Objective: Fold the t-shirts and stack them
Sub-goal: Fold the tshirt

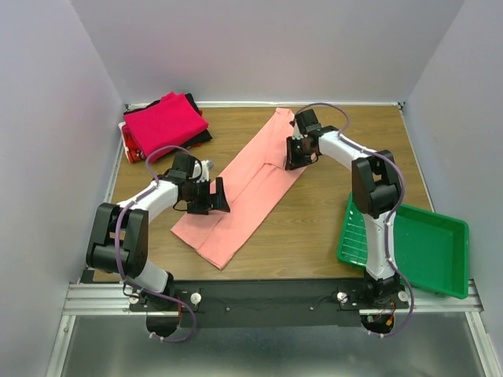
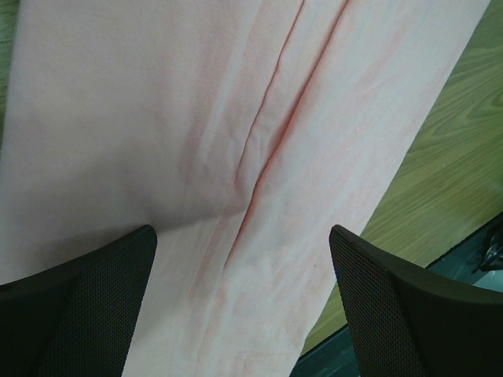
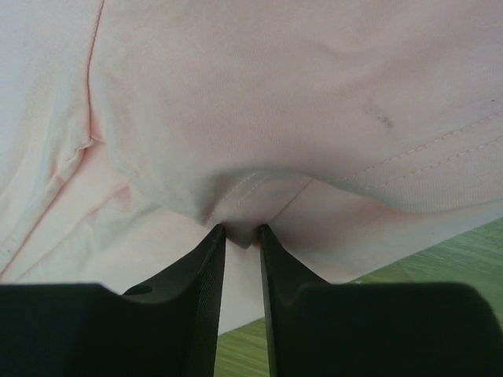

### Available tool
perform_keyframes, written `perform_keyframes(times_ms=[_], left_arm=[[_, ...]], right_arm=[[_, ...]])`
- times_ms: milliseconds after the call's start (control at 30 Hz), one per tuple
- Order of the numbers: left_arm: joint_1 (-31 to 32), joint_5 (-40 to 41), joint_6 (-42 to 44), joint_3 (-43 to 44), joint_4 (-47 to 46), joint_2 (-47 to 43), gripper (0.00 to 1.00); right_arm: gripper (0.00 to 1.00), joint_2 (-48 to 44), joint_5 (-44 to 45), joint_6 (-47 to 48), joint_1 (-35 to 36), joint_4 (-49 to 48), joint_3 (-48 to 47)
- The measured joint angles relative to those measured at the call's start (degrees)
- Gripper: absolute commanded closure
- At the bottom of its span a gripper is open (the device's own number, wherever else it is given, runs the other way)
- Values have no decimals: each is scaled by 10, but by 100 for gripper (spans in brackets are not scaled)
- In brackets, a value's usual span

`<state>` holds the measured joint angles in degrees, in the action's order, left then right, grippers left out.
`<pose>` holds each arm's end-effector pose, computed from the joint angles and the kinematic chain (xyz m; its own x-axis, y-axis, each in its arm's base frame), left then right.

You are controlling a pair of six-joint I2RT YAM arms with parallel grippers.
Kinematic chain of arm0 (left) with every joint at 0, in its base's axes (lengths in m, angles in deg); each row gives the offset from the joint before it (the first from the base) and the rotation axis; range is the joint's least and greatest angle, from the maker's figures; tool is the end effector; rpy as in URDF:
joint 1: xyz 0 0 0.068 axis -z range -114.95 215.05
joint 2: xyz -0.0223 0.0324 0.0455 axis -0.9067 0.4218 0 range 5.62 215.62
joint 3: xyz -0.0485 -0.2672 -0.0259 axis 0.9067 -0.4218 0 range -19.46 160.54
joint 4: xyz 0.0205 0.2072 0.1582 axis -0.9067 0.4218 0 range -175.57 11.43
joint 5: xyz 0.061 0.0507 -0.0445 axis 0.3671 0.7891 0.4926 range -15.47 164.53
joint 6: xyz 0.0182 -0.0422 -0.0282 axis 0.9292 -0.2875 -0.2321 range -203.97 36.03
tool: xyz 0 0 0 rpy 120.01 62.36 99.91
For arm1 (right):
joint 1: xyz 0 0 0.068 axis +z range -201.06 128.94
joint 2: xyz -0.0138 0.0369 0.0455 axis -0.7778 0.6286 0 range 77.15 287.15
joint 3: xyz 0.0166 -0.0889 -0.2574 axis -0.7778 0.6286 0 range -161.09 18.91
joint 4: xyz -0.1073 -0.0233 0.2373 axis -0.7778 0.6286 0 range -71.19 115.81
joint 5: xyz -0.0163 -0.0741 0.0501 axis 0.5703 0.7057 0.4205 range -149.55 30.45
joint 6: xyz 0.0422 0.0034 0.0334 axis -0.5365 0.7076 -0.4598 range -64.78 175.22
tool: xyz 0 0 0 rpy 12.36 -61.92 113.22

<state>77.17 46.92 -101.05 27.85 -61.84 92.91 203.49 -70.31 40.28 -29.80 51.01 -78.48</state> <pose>0.2708 -0.0750 0.1711 -0.9515 -0.0619 -0.3013 0.1122 0.8423 -0.5272 0.4379 0.1775 0.1647 -0.9022 -0.0791 -0.4240 -0.2147 0.9349 0.2824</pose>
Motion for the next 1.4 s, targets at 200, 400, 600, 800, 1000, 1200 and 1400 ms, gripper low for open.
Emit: perform_keyframes(times_ms=[200, 400, 600, 800, 1000, 1200, 1400], left_arm=[[0, 0, 0, 0, 0, 0, 2], [0, 0, 0, 0, 0, 0, 2], [0, 0, 0, -3, 0, 0, 2], [0, 0, 0, -4, 0, 0, 2], [0, 0, 0, -4, 0, 0, 2], [0, 0, 0, -4, 0, 0, 2], [0, 0, 0, -4, 0, 0, 2]], right_arm=[[80, 1, 5, 2, 7, 0, -1], [90, 1, 13, 6, 10, 0, -2], [98, 1, 15, 4, 11, 0, -2], [99, -7, 15, -16, 12, 0, 8], [99, -25, 15, -28, 14, 4, 21], [99, -36, 15, -31, 16, 6, 25], [99, -38, 15, -39, 16, 15, 25]])
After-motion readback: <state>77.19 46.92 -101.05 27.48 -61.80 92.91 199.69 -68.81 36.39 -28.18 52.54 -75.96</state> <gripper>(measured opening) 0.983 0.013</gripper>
